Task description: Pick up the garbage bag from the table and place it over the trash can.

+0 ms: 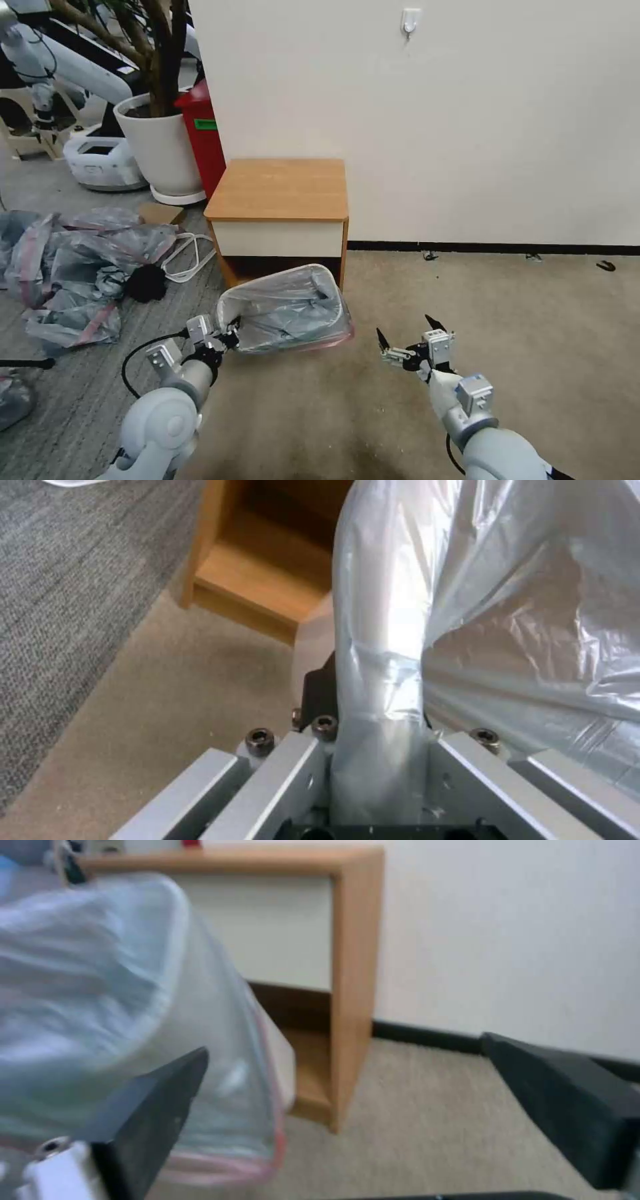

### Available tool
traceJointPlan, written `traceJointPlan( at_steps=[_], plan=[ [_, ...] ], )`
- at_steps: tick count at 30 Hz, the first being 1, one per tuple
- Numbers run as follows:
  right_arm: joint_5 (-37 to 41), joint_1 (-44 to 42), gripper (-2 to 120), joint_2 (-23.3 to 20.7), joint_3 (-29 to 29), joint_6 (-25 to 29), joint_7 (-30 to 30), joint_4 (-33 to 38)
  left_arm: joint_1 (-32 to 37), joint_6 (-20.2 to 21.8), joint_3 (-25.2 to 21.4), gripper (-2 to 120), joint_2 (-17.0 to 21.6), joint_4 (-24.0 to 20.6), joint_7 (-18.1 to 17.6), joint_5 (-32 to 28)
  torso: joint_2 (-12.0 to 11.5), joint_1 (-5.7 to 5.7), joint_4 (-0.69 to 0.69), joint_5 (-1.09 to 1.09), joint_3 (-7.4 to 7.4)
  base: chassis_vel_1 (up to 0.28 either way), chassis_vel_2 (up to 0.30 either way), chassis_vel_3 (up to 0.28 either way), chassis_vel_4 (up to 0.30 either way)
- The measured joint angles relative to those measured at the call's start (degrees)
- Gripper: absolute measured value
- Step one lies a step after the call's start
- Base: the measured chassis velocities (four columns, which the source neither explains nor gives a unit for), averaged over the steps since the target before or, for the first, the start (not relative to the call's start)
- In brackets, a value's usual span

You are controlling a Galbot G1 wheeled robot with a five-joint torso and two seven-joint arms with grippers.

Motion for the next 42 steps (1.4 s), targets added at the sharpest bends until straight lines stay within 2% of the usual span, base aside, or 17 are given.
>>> traceJointPlan(
  at_steps=[1, 4, 5, 8, 9, 12, 14, 17, 18, 20, 26, 28, 29, 34, 42],
  plan=[
    [0.0, 0.0, 101, 0.0, 0.0, 0.0, 0.0, 0.0, 0.0, 0.0, 0.0, 1, 0.0, 0.0, 0.0, 0.0, 0.0, 0.0, 0.0, 0.0, 0.0, 0.0, 0.0, 0.0, 0.0],
    [-4.8, -0.4, 86, -0.2, -1.0, -0.3, -1.8, 1.9, 0.4, 0.0, 0.7, 1, 0.2, -0.6, 0.1, 1.1, 0.0, 0.0, 0.0, 0.0, 0.0, 0.0, 0.0, 0.0, 0.0],
    [-4.8, -0.4, 86, -0.2, -1.0, -0.3, -1.8, 1.9, 0.4, 0.0, 0.7, 1, 0.2, -0.6, 0.1, 1.1, 0.0, 0.0, 0.0, 0.0, 0.0, 0.0, 0.0, 0.0, 0.0],
    [-7.6, 0.2, 74, -0.9, -2.6, -0.8, -4.0, 2.9, 1.2, 0.0, 1.7, 1, 0.2, -1.4, 0.2, 2.6, 0.0, 0.0, 0.0, 0.0, 0.0, 0.0, 0.0, 0.0, 0.0],
    [-7.6, 0.2, 74, -0.9, -2.6, -0.8, -4.0, 2.9, 1.2, 0.0, 1.7, 1, 0.2, -1.4, 0.2, 2.6, 0.0, 0.0, 0.0, 0.0, 0.0, 0.0, 0.0, 0.0, 0.0],
    [-10.1, 1.8, 61, -2.1, -4.0, -1.1, -6.7, 3.5, 2.0, 0.0, 3.1, 1, -0.1, -1.8, 1.0, 5.9, 0.0, 0.0, 0.01, 0.01, 0.0, 0.0, 0.0, 0.0, 0.0],
    [-10.5, 2.0, 57, -2.3, -4.2, -1.1, -7.3, 3.5, 2.1, 0.0, 3.4, 1, -0.2, -1.9, 1.2, 6.6, 0.0, 0.0, 0.01, 0.01, 0.0, 0.0, 0.0, 0.0, 0.0],
    [-11.9, 4.0, 41, -3.9, -5.2, -1.1, -10.1, 3.7, 2.8, 0.0, 5.3, 1, -0.6, -1.9, 2.1, 10.3, 0.0, 0.0, 0.01, 0.0, 0.0, 0.0, 0.0, 0.0, 0.0],
    [-11.9, 4.0, 41, -3.9, -5.2, -1.1, -10.1, 3.7, 2.8, 0.0, 5.3, 1, -0.6, -1.9, 2.1, 10.3, 0.0, 0.0, 0.01, 0.0, 0.0, 0.0, 0.0, 0.0, 0.0],
    [-12.3, 5.8, 33, -5.0, -6.2, -1.4, -11.9, 3.7, 2.9, 0.0, 6.5, 1, -0.9, -1.9, 2.8, 13.0, 0.0, 0.0, 0.0, 0.01, 0.0, 0.0, 0.0, 0.0, 0.0],
    [-12.4, 10.8, 8, -9.6, -7.9, -5.7, -19.0, 3.9, 2.8, -0.8, 8.6, 1, -0.8, -1.7, 4.7, 19.9, 0.0, 0.0, 0.01, 0.01, 0.0, 0.0, 0.0, 0.0, 0.0],
    [-12.4, 10.8, 8, -9.6, -7.9, -5.7, -19.0, 3.9, 2.8, -0.8, 8.6, 1, -0.8, -1.7, 4.7, 19.9, 0.0, 0.0, 0.01, 0.01, 0.0, 0.0, 0.0, 0.0, 0.0],
    [-11.4, 12.0, 0, -10.9, -8.9, -8.2, -20.7, 4.2, 2.9, -1.4, 9.5, 1, -1.1, -1.7, 5.8, 23.4, 0.0, 0.0, 0.01, 0.01, 0.0, 0.0, 0.0, 0.0, 0.0],
    [-8.4, 15.7, 0, -12.1, -12.9, -14.0, -22.0, 3.7, 3.2, -2.0, 11.3, 1, -2.1, -1.7, 7.4, 28.3, 0.0, 0.01, 0.0, 0.01, 0.0, 0.0, 0.0, 0.0, 0.0],
    [-5.2, 20.9, 0, -11.6, -17.2, -20.9, -21.9, 2.3, 2.7, -2.1, 13.2, 1, -3.0, -0.7, 7.7, 30.0, 0.0, 0.01, 0.0, 0.0, 0.01, 0.0, 0.0, 0.0, 0.0]
  ],
)
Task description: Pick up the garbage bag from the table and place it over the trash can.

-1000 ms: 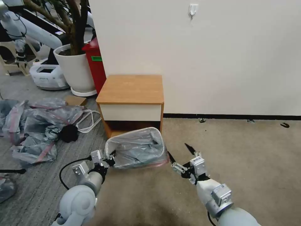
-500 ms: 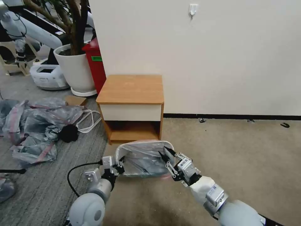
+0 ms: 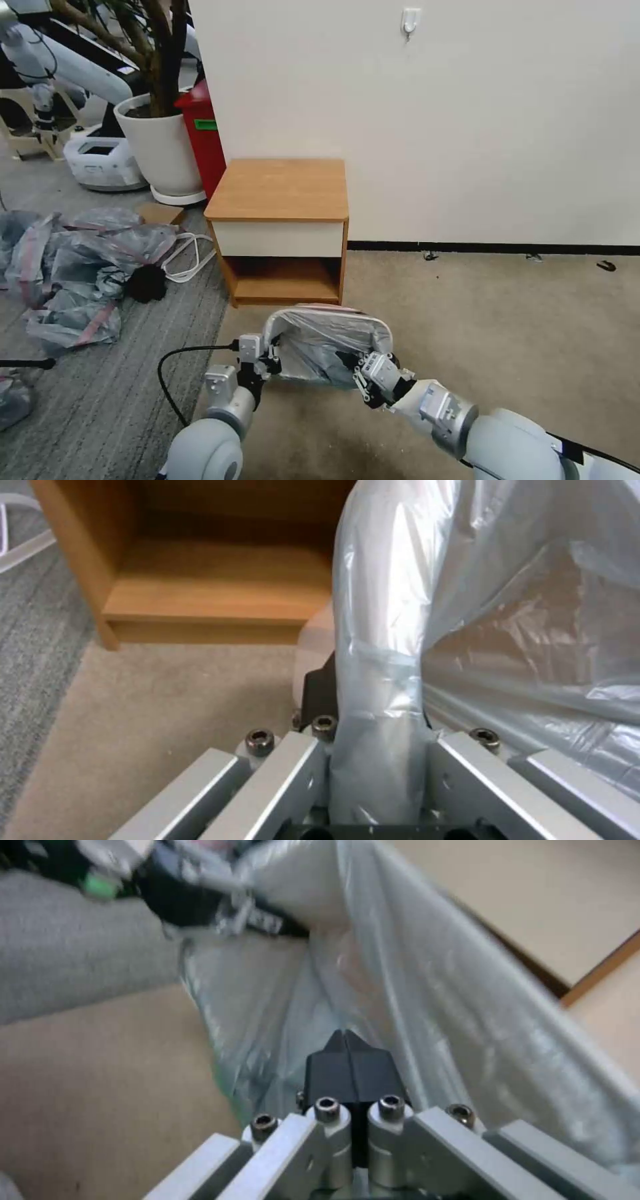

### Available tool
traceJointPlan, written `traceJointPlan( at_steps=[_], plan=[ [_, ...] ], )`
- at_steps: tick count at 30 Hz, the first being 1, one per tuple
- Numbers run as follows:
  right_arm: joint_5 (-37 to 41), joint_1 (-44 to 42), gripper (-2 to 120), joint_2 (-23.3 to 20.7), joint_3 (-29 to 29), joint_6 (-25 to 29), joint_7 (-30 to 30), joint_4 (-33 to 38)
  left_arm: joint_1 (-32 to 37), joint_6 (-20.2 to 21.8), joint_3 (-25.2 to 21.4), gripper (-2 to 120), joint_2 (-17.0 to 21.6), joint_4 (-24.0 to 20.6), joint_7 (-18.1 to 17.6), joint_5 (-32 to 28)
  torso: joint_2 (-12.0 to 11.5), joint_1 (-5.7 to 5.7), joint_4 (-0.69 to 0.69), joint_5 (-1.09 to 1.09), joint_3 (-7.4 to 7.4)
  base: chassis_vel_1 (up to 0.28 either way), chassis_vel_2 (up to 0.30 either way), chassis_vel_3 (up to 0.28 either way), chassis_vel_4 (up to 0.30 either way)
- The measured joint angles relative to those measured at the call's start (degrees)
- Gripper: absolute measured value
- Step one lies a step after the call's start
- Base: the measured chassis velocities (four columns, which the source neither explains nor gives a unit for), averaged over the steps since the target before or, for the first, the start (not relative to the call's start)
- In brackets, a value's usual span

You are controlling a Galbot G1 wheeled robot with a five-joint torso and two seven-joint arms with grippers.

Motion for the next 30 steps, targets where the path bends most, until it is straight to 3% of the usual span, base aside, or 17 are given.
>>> traceJointPlan(
  at_steps=[6, 17, 30],
  plan=[
    [4.4, 5.8, 0, 0.4, -3.2, -7.5, 0.6, 0.0, -0.3, -0.2, 1.1, 1, -0.7, 1.0, 0.2, 1.5, 0.0, 0.0, 0.01, 0.0, 0.0, 0.0, 0.0, 0.0, 0.0],
    [6.0, 13.0, 0, 1.8, -6.6, -16.6, -1.0, -1.3, -0.6, -0.5, 1.9, 1, -1.0, 1.8, 0.4, 2.1, 0.0, 0.0, 0.01, 0.0, 0.0, 0.0, 0.0, 0.0, 0.0],
    [4.3, 19.5, 0, 3.9, -12.7, -17.1, -2.3, -6.5, -0.8, -0.5, 2.9, 1, -1.3, 1.9, 0.4, 2.1, 0.0, 0.0, 0.0, 0.0, 0.0, 0.0, 0.0, 0.0, 0.0]
  ],
)
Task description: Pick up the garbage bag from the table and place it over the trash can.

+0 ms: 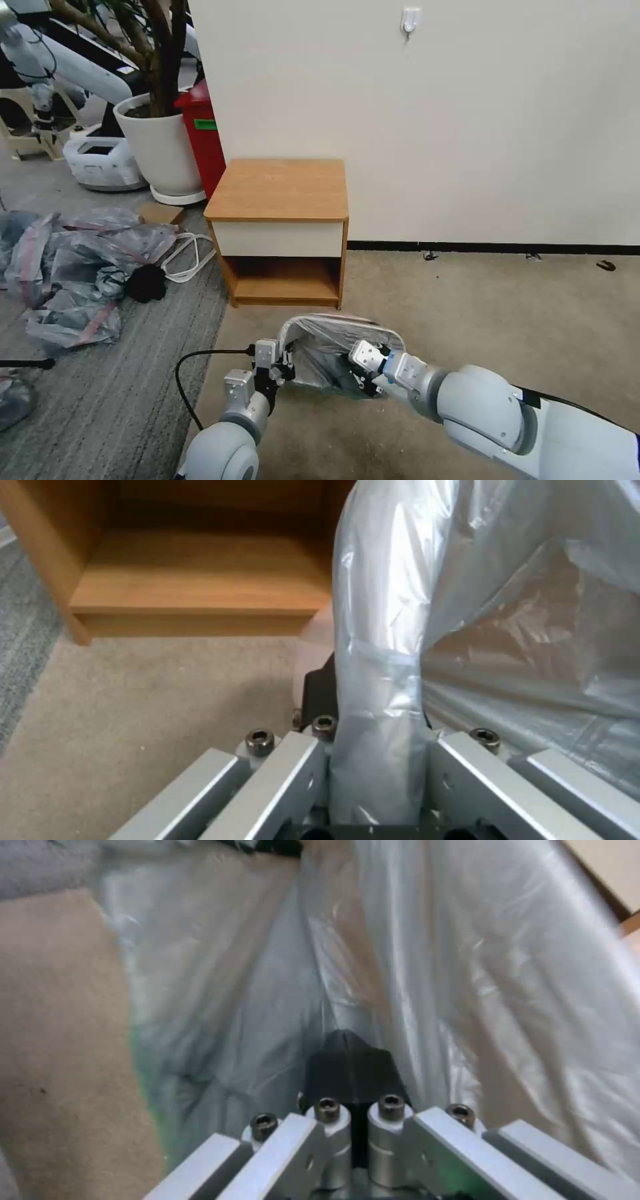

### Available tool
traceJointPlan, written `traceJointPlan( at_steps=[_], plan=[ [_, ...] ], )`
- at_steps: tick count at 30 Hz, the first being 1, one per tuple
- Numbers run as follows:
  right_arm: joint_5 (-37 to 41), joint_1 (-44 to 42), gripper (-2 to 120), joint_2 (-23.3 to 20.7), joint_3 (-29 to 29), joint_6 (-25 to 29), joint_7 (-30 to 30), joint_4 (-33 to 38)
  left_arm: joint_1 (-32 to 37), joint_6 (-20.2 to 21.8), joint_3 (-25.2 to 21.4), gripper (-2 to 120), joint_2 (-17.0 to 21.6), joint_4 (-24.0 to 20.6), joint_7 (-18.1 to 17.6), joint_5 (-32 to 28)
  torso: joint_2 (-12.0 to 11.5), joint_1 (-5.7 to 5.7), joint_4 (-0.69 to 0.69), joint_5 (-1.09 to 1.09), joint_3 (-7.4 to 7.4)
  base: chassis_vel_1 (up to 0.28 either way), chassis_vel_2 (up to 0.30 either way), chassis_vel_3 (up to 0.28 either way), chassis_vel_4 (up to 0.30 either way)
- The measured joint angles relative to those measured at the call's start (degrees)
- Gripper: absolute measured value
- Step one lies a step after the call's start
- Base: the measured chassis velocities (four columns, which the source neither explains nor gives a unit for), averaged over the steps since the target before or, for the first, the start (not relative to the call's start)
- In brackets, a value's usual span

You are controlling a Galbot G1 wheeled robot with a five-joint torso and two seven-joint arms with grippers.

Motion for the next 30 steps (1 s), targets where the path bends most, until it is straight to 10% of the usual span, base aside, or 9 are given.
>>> traceJointPlan(
  at_steps=[30],
  plan=[
    [-6.6, 4.6, 0, 7.5, -6.8, 0.3, -0.2, -15.1, -2.1, 0.4, 4.1, 1, -1.7, 1.9, -1.6, -0.9, 0.0, 0.0, 0.0, 0.0, 0.0, 0.0, 0.0, 0.0, 0.0]
  ],
)
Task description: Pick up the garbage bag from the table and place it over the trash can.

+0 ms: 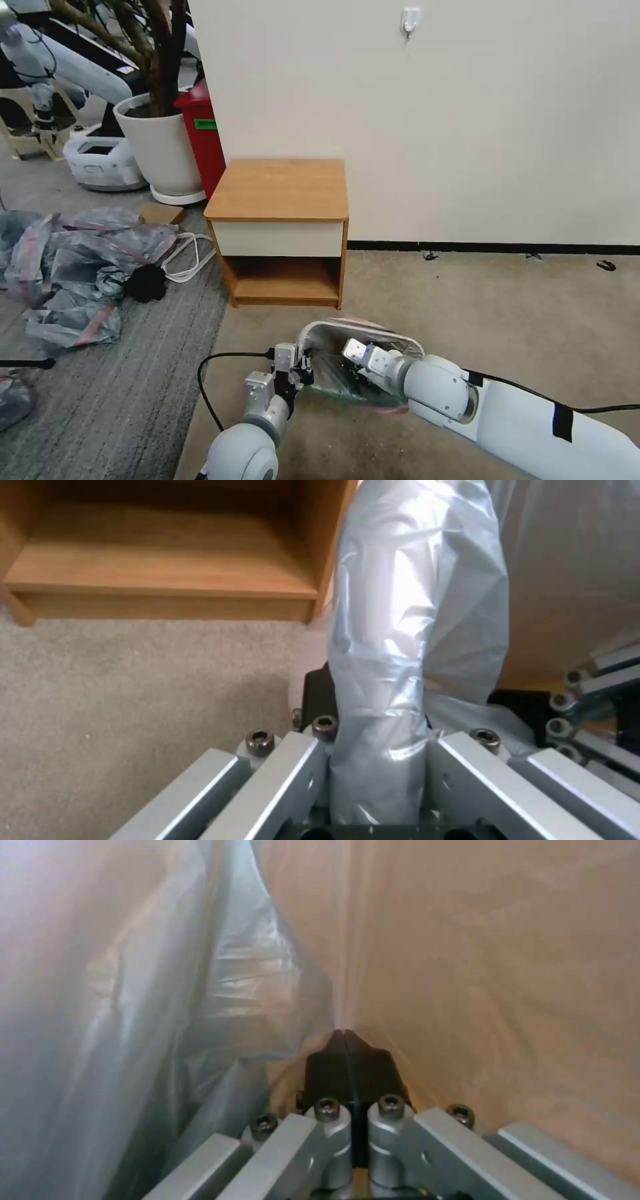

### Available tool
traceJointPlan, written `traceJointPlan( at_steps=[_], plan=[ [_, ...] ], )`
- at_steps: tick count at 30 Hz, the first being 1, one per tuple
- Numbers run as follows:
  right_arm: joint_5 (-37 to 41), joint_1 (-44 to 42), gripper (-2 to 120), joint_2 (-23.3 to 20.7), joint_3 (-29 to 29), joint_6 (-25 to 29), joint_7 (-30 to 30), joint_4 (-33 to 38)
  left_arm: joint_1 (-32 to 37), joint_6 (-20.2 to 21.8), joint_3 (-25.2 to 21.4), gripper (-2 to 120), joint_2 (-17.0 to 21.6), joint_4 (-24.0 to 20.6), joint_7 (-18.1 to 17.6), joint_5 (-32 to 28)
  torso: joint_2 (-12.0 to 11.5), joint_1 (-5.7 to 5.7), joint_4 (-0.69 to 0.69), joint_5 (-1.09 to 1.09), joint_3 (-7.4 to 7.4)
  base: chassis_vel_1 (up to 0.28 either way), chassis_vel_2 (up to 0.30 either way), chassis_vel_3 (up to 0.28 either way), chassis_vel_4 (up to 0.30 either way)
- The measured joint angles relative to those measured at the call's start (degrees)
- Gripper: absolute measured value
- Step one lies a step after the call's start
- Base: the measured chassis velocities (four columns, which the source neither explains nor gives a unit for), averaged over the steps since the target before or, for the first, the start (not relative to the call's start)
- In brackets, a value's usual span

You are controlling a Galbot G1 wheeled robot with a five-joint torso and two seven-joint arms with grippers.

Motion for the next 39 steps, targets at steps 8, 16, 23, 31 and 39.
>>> traceJointPlan(
  at_steps=[8, 16, 23, 31, 39],
  plan=[
    [-2.1, -0.2, 0, 1.5, -0.1, 0.1, 0.0, -1.9, 0.1, 1.0, 0.1, 1, -0.2, -1.0, -1.3, -2.4, 0.0, 0.0, 0.0, 0.0, 0.0, 0.0, 0.0, 0.0, 0.0],
    [-4.5, -0.4, 0, 2.0, 0.0, 0.1, -0.1, -4.1, 0.3, 1.1, 0.0, 1, 0.0, -1.6, -1.6, -3.6, 0.0, 0.0, 0.0, 0.0, 0.0, 0.0, 0.0, 0.0, 0.0],
    [-6.1, -0.8, 0, 2.4, 0.1, 0.2, -0.6, -4.8, 0.0, 1.3, -0.1, 1, 0.3, -1.9, -1.9, -4.5, 0.0, 0.0, 0.0, 0.0, 0.0, 0.0, 0.0, 0.0, 0.0],
    [-7.0, -0.3, 0, 2.6, -0.8, 0.2, -1.4, -5.2, -0.4, 1.4, -0.1, 1, 0.8, -2.0, -2.0, -5.1, 0.0, -0.01, 0.0, 0.0, 0.0, 0.0, 0.0, 0.0, 0.0],
    [-7.0, 1.8, 0, 3.2, -2.6, 0.2, -1.9, -6.0, -0.9, 1.4, -0.1, 1, 1.2, -2.0, -2.1, -5.4, 0.0, -0.01, 0.0, 0.0, 0.0, 0.0, 0.0, 0.0, 0.0]
  ],
)
